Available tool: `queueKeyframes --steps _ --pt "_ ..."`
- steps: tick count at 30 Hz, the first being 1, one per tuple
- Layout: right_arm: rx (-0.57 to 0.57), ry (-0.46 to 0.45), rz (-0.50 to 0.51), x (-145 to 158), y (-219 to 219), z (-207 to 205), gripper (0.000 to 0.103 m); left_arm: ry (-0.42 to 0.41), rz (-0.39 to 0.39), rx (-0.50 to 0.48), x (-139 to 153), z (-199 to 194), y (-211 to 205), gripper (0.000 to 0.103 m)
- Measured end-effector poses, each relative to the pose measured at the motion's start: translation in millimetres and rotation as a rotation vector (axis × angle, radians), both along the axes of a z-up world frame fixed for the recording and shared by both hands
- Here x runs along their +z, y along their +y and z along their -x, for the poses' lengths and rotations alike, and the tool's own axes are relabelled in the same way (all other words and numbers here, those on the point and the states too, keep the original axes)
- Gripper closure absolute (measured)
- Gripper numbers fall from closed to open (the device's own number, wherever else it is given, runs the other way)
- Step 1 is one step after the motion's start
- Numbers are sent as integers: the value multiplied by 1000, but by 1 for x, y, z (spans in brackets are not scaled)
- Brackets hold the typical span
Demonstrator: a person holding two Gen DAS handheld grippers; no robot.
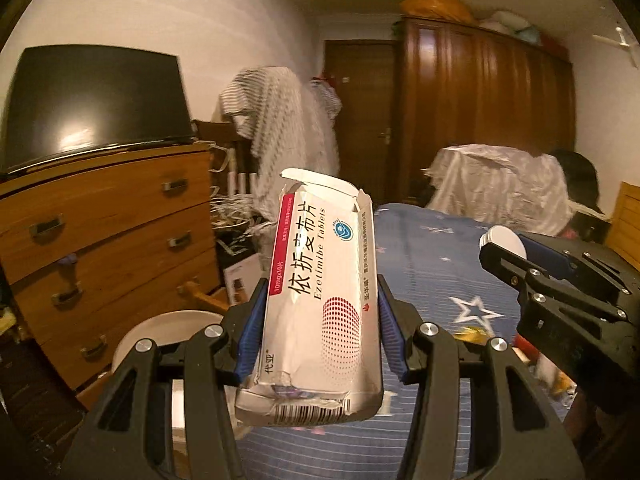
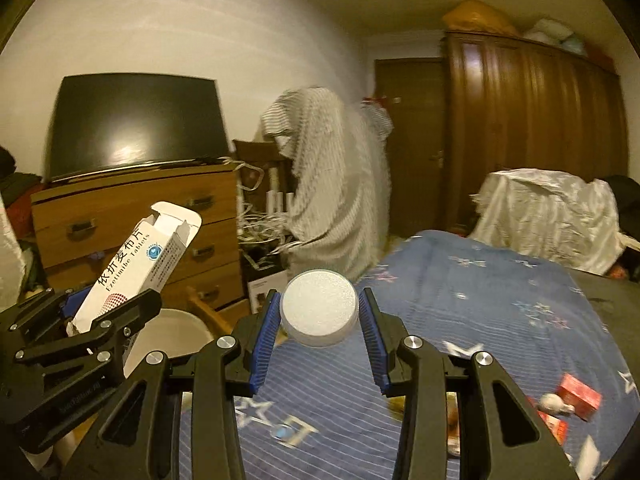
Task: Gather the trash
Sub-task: 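Carry the medicine box and white lid over to the white bucket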
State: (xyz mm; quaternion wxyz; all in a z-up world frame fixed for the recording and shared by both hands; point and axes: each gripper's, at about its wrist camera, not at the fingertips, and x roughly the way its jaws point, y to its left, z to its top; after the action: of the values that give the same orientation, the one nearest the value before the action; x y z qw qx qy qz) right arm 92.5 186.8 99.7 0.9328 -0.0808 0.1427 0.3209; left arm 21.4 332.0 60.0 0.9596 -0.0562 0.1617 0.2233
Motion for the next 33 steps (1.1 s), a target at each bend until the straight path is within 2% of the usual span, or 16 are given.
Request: queueKeyframes --steps 12,16,21,24,29,33 --pt "166 92 94 -9 144 -7 61 72 74 125 -16 13 78 54" --pt "218 127 145 -25 192 -15 61 114 110 158 -29 14 104 54" --pt "291 230 209 -50 247 -31 61 155 159 186 -43 16 137 54" --pt "326 291 248 -65 275 -44 61 188 198 197 -55 16 156 54" --pt "371 406 298 -96 298 -65 61 235 247 205 -74 14 180 53" --pt "378 442 331 -114 312 -74 61 269 283 210 -89 13 194 53"
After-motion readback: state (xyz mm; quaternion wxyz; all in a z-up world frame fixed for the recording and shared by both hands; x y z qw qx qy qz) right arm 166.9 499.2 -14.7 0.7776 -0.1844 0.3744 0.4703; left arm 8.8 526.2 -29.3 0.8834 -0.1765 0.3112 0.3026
